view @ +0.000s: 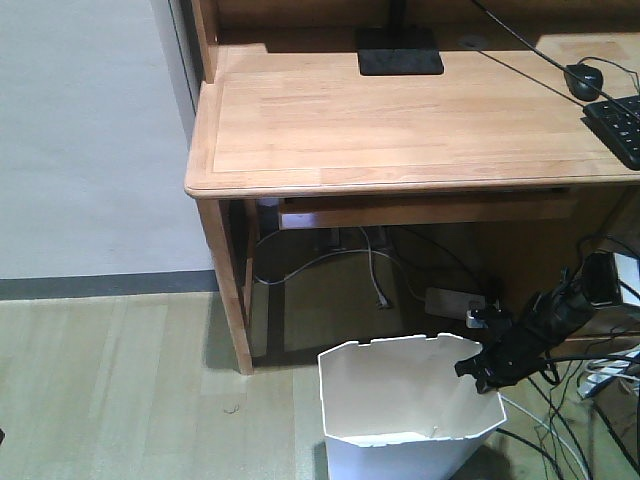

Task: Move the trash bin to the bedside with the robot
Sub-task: 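Grip the bin rim with the right gripper and lift it slightly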

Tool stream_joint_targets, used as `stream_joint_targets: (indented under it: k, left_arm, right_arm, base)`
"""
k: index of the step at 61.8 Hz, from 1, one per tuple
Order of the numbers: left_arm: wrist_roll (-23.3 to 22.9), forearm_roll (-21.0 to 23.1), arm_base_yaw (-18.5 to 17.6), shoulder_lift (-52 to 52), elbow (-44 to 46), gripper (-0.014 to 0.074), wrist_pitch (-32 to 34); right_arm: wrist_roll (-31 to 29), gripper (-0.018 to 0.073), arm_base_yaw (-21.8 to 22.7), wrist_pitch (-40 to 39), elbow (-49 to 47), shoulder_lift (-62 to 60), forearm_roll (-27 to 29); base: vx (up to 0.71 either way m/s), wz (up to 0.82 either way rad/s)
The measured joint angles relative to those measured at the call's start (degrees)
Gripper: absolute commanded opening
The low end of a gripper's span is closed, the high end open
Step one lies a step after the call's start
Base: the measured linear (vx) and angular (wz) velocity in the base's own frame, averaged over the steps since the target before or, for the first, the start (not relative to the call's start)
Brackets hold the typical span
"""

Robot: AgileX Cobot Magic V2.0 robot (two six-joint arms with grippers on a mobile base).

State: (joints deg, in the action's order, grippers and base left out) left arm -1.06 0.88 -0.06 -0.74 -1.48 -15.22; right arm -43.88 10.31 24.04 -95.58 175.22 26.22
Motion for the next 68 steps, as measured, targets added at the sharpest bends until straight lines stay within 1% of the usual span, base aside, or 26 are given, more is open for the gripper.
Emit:
stream_joint_targets:
  k: [8,10,23,28,33,39,56,68]
  left_arm:
    - [0.0,0.0,0.0,0.0,0.0,-0.0006,0.0]
    - [0.0,0.0,0.0,0.0,0.0,-0.0006,0.0]
    - [0.0,0.0,0.0,0.0,0.0,-0.0006,0.0]
    - [0.0,0.0,0.0,0.0,0.0,-0.0006,0.0]
    - [0.0,0.0,0.0,0.0,0.0,-0.0006,0.0]
    - [0.0,0.0,0.0,0.0,0.0,-0.0006,0.0]
    - [0.0,0.0,0.0,0.0,0.0,-0.0006,0.0]
    - [0.0,0.0,0.0,0.0,0.0,-0.0006,0.0]
  right_arm:
    - [-7.6,-0.0009,-0.1,-1.2,2.7,-1.3,7.7]
    - [-9.6,-0.0009,-0.1,-1.8,3.7,-1.9,10.5]
    - [-27.3,-0.0007,1.0,-3.1,11.4,-8.4,27.0]
    - [-31.4,-0.0006,1.5,-3.3,15.3,-11.7,31.7]
    - [-33.6,-0.0006,1.8,-3.5,19.2,-15.1,34.3]
    - [-35.5,-0.0006,2.6,-3.6,24.5,-19.8,35.8]
    - [-43.1,-0.0006,4.2,-1.4,36.6,-31.6,36.9]
    - [-48.4,-0.0006,4.2,2.7,42.1,-37.6,42.8]
  base:
    - [0.0,0.0]
    - [0.0,0.0]
    - [0.0,0.0]
    - [0.0,0.0]
    - [0.0,0.0]
    - [0.0,0.0]
    - [0.0,0.0]
    - [0.0,0.0]
